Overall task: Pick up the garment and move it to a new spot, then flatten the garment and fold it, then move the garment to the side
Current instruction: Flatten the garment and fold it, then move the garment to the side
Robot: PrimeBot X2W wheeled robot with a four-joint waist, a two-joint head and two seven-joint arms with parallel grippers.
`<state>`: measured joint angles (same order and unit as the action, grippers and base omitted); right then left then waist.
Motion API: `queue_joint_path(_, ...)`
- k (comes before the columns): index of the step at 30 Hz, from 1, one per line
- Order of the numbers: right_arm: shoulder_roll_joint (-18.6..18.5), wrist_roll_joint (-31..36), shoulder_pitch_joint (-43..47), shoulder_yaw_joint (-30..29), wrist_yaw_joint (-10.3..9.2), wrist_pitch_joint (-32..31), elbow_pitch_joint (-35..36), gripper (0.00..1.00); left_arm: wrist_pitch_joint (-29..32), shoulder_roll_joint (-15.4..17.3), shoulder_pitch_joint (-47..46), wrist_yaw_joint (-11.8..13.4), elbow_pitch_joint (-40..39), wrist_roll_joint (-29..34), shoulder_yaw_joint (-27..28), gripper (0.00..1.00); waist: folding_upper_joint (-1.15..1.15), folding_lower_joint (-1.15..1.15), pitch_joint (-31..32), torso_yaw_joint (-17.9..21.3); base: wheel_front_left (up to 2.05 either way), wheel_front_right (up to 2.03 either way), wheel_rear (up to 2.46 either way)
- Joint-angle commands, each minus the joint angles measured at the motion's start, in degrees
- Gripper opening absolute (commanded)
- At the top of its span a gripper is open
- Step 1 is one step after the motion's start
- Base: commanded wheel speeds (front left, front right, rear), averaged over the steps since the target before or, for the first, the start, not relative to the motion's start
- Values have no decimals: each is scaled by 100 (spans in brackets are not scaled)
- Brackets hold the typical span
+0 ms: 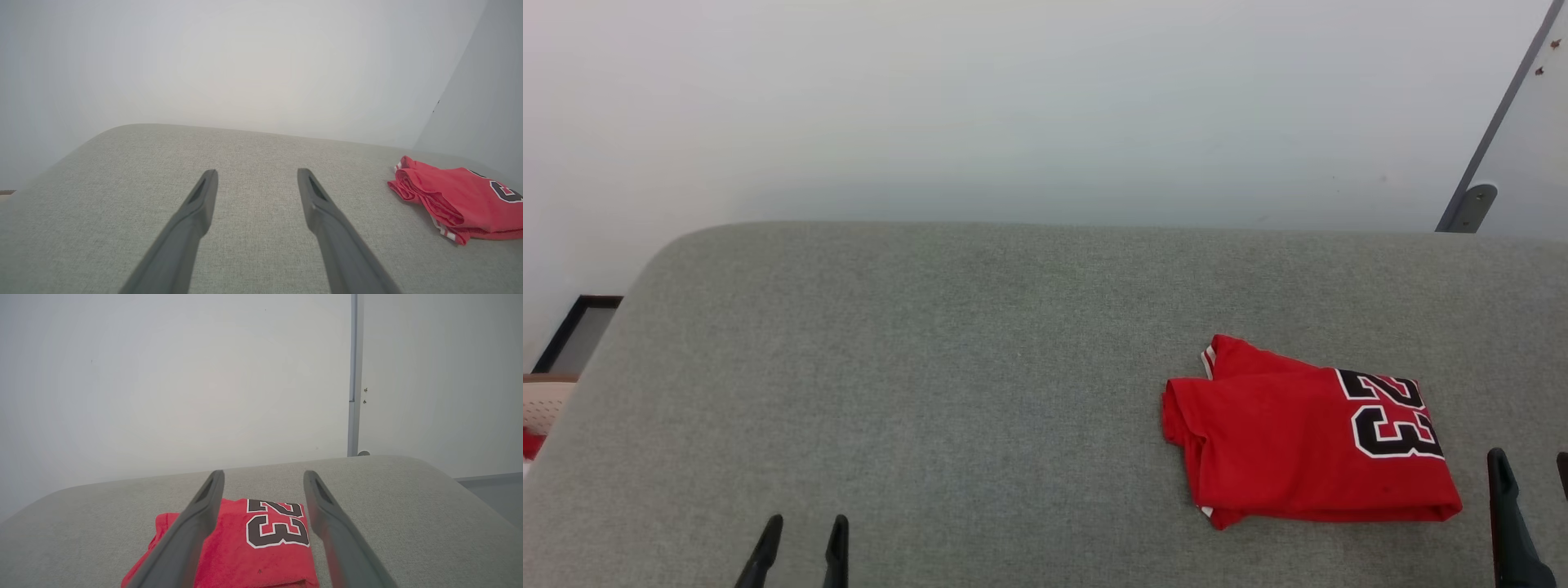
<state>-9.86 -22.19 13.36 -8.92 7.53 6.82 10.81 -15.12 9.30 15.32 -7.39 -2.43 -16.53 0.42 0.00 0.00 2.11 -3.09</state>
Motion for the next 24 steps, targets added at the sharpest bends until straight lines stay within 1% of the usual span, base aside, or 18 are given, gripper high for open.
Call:
queue_joint_path(1,31,53,8,-21,-10,-18,40,100,2,4,20,-12,-1,38,-20,100,0,0,-4,4,0,0,0)
queue_joint_path(10,53,53,-93,-14,-10,-116,121,100,2,-19,-57,-12,1,-9,-41,100,0,0,-41,4,0,0,0)
queue_joint_path(14,-47,104,-324,14,-10,-313,48,100,2,-99,-109,-12,32,22,-48,100,0,0,-84,56,0,0,0)
queue_joint_path(16,-126,219,-546,-87,-10,-537,-64,100,2,-133,-140,-12,46,39,-61,100,0,0,-103,90,0,0,0)
queue_joint_path(18,-130,214,-849,-220,-10,-857,-206,100,2,-140,-191,-12,67,45,-97,100,0,0,-145,106,0,0,0)
queue_joint_path(20,-253,265,-1141,-311,-10,-1246,-347,100,2,-150,-283,-12,100,50,-141,100,0,0,-197,88,0,0,0)
queue_joint_path(22,-460,280,-1429,-325,-10,-1709,-492,100,2,-178,-402,-12,100,14,-187,100,0,0,-322,67,0,0,0)
queue_joint_path(24,-631,180,-1774,-423,-9,-2210,-697,100,2,-207,-541,-12,136,7,-276,100,0,0,-482,44,0,0,0)
